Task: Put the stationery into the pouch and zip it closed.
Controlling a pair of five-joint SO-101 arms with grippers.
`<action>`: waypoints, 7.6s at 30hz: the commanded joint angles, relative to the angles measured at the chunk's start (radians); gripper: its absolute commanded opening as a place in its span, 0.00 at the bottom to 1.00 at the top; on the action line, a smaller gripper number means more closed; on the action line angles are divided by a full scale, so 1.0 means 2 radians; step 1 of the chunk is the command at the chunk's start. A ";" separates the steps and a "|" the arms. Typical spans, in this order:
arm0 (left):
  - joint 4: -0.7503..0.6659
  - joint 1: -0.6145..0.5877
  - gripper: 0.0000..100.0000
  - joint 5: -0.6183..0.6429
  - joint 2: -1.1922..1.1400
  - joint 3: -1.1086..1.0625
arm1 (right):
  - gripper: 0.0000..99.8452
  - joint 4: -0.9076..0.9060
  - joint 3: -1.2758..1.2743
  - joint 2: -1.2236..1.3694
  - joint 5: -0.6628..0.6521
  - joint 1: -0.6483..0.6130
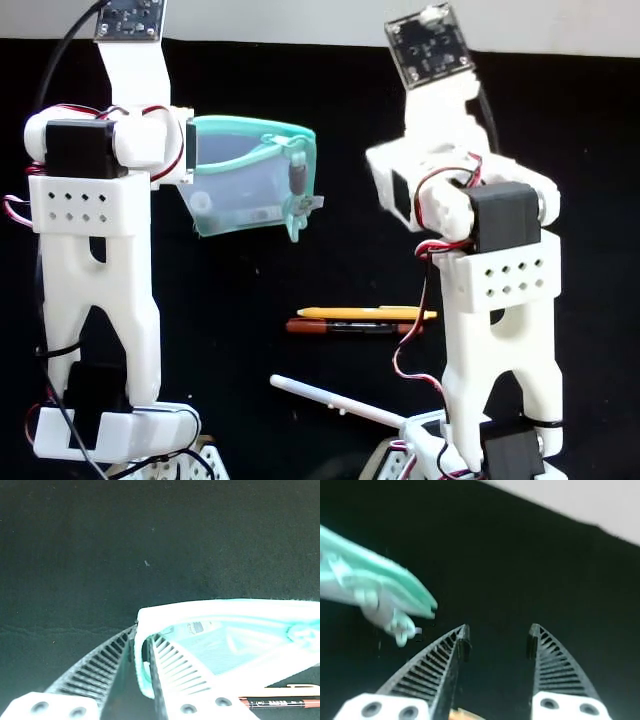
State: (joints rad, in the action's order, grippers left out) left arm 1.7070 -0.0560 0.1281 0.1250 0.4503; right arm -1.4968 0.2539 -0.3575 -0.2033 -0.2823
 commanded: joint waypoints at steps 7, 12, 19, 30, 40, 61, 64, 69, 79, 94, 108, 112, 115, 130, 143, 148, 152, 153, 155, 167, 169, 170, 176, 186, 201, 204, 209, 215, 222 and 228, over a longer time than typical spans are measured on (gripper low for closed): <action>-0.005 -0.006 0.01 -0.003 0.002 0.001 | 0.19 -0.097 0.015 -0.013 -0.104 0.002; -0.004 -0.006 0.01 -0.003 0.002 0.001 | 0.19 -0.127 0.015 -0.013 -0.163 0.002; -0.003 -0.006 0.01 -0.003 0.002 0.001 | 0.19 -0.131 -0.095 -0.017 -0.263 -0.013; -0.002 -0.006 0.01 -0.004 0.002 0.000 | 0.15 -0.046 -0.357 -0.017 -0.282 -0.121; -0.020 -0.006 0.01 -0.004 0.002 -0.046 | 0.15 0.064 -0.512 -0.017 -0.254 -0.203; -0.025 -0.006 0.01 -0.004 0.002 -0.050 | 0.15 0.218 -0.563 -0.012 -0.064 -0.377; -0.025 -0.006 0.01 -0.004 0.002 -0.050 | 0.15 0.244 -0.591 -0.012 -0.064 -0.377; -0.026 -0.006 0.01 -0.004 0.002 -0.050 | 0.15 0.265 -0.613 -0.012 -0.064 -0.376; -0.027 -0.006 0.01 -0.004 0.002 -0.050 | 0.01 0.267 -0.614 -0.012 -0.064 -0.377; -0.027 -0.006 0.01 -0.004 0.002 -0.050 | 0.01 0.228 -0.481 -0.017 -0.047 -0.261; -0.026 -0.006 0.01 -0.004 0.002 -0.050 | 0.01 0.198 -0.346 -0.103 0.021 -0.217; -0.025 -0.006 0.01 -0.004 0.002 -0.050 | 0.01 0.200 -0.345 -0.124 0.021 -0.217; -0.024 -0.006 0.01 -0.004 0.002 -0.050 | 0.01 0.198 -0.325 -0.138 0.026 -0.217; -0.023 -0.006 0.01 -0.004 0.002 -0.051 | 0.01 0.240 -0.159 -0.174 0.084 -0.215; -0.023 -0.006 0.01 -0.004 0.002 -0.051 | 0.01 0.277 -0.048 -0.112 0.081 -0.215; -0.023 -0.006 0.01 -0.004 0.002 -0.051 | 0.01 0.320 -0.011 -0.068 0.081 -0.214; -0.024 -0.006 0.01 -0.012 0.002 -0.051 | 0.01 0.348 0.012 -0.034 0.083 -0.214; -0.024 -0.004 0.01 -0.019 0.002 -0.051 | 0.01 0.353 0.020 -0.026 0.083 -0.214; -0.024 -0.004 0.01 -0.022 0.002 -0.051 | 0.01 0.360 0.034 -0.010 0.082 -0.214; -0.026 -0.003 0.01 -0.022 0.002 -0.051 | 0.01 0.379 0.133 0.062 0.084 -0.171; -0.026 -0.003 0.01 -0.022 0.002 -0.051 | 0.01 0.379 0.134 0.072 0.084 -0.171; -0.026 -0.003 0.01 -0.022 0.002 -0.051 | 0.01 0.379 0.134 0.078 0.084 -0.171; -0.027 -0.003 0.01 -0.022 0.002 -0.051 | 0.01 0.379 0.131 0.099 0.114 -0.171; -0.027 -0.005 0.01 -0.023 0.001 -0.051 | 0.01 0.376 0.048 0.099 0.130 -0.173; -0.028 -0.006 0.01 -0.022 0.001 -0.051 | 0.01 0.286 -0.033 0.032 0.150 -0.207; -0.028 -0.006 0.01 -0.022 0.001 -0.051 | 0.01 0.284 -0.063 0.010 0.150 -0.207; -0.028 -0.006 0.01 -0.023 0.001 -0.051 | 0.01 0.284 -0.110 -0.017 0.150 -0.207; -0.028 -0.006 0.01 -0.024 0.001 -0.051 | 0.14 0.283 -0.144 -0.037 0.150 -0.207; -0.027 -0.006 0.01 -0.025 0.001 -0.051 | 0.19 0.283 -0.142 -0.053 0.112 -0.207; -0.027 -0.006 0.01 -0.025 0.001 -0.051 | 0.19 0.234 -0.140 -0.099 0.072 -0.207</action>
State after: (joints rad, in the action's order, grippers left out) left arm 1.6594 -0.0575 0.0898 0.1358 0.3552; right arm -0.9797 -0.0422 -0.4910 -0.0115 -0.6889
